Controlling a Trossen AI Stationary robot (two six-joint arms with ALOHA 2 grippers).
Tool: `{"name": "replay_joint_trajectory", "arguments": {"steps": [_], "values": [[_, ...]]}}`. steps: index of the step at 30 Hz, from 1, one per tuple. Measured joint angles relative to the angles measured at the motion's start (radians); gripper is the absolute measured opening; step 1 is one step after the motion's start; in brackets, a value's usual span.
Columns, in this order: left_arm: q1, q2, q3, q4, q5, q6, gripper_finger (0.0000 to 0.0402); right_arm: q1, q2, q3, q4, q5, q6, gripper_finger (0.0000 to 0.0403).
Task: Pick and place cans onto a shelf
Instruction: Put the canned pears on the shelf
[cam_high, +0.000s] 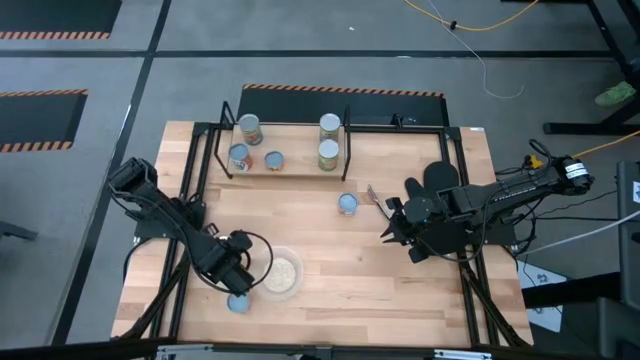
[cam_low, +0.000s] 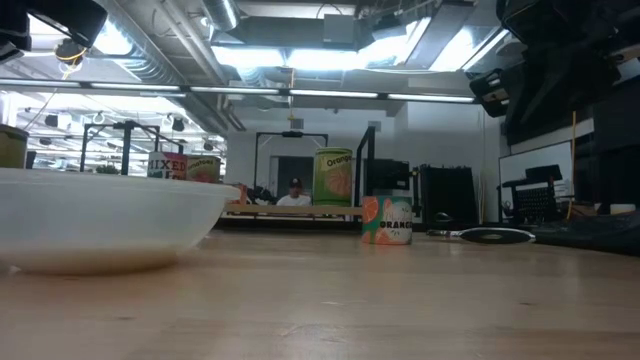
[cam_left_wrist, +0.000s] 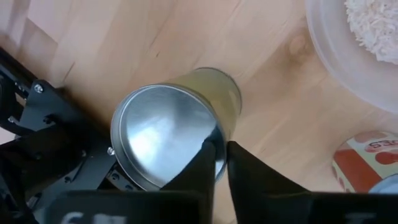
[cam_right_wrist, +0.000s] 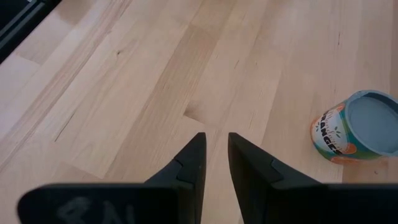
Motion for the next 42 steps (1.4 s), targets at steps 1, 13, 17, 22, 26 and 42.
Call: {"name": "replay_joint_trajectory", "arguments": {"steps": [1,13,17,22,26,42], "values": [[0.000,0.000,0.000,0.000,-0.001,0.000,0.0018,0.000,0.000,0.000,0.000,0.000,0.000,0.0072],[0.030,0.006,0.138,-0.001,-0.107,0.112,0.0002,0.000,0.000,0.000,0.000,0.000,0.000,0.0072],[0.090,0.005,0.257,0.003,-0.173,0.255,0.0001,0.000,0.000,0.000,0.001,0.001,0.000,0.0072],[0.199,0.005,0.405,0.006,-0.252,0.485,0.0001,0.000,0.000,0.000,0.001,0.001,0.000,0.0072],[0.305,0.004,0.501,0.005,-0.294,0.692,0.0001,0.000,0.000,0.000,0.001,0.001,0.000,0.0072],[0.848,0.012,0.603,0.052,-0.366,1.421,0.0000,0.000,0.000,0.000,0.001,0.002,0.000,0.0072]]}}
